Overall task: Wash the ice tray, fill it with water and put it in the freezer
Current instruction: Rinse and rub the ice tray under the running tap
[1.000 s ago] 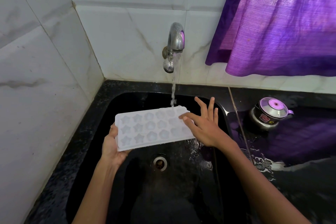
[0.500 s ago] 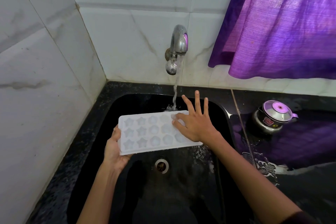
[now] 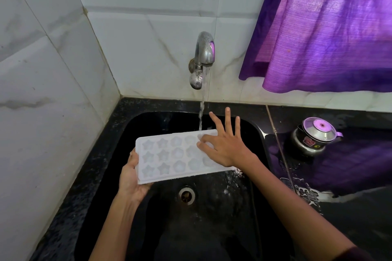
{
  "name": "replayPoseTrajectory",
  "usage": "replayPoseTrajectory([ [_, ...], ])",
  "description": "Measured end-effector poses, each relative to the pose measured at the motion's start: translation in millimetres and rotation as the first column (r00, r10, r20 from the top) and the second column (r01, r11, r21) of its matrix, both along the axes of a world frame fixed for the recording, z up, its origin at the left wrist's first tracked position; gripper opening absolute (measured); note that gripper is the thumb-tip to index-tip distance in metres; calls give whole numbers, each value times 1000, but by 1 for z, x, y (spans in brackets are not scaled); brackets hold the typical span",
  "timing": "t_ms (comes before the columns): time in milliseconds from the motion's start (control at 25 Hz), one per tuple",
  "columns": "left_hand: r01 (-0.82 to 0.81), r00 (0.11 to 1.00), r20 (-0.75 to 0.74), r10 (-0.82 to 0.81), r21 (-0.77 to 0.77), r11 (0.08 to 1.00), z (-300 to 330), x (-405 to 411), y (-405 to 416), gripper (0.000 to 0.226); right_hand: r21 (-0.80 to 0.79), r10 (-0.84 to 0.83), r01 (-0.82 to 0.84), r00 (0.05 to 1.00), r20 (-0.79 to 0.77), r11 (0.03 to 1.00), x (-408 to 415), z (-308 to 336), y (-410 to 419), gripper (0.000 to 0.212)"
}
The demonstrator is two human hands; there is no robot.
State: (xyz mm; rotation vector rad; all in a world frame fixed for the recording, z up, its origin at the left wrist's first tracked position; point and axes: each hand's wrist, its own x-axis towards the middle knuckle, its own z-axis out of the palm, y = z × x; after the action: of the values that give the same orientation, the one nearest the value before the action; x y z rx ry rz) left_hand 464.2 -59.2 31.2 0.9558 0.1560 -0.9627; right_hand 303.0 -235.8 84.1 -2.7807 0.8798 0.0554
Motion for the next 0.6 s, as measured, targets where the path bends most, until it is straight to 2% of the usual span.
replayPoseTrajectory([
  [160,16,999,29,-16,2,1000,4,-1,-1,37,-156,-29,23,999,-38,987,1,3,-1,52],
  [240,4,999,46,-4,7,1000,4,0,-1,35,-146,-14,9,999,-31,989,0,1,2,54],
  [360,7,999,33,-7,1,1000,1,-1,2,35,42,14,-14,1000,5,999,2,2,2,55],
  [480,1,1000,17,0,-22,1000,0,1,5,36,285,-81,51,992,94,957,-1,3,-5,63],
  [600,-20,1000,12,21,-38,999,1,6,6,36,371,-189,96,956,226,924,-11,0,-7,68],
])
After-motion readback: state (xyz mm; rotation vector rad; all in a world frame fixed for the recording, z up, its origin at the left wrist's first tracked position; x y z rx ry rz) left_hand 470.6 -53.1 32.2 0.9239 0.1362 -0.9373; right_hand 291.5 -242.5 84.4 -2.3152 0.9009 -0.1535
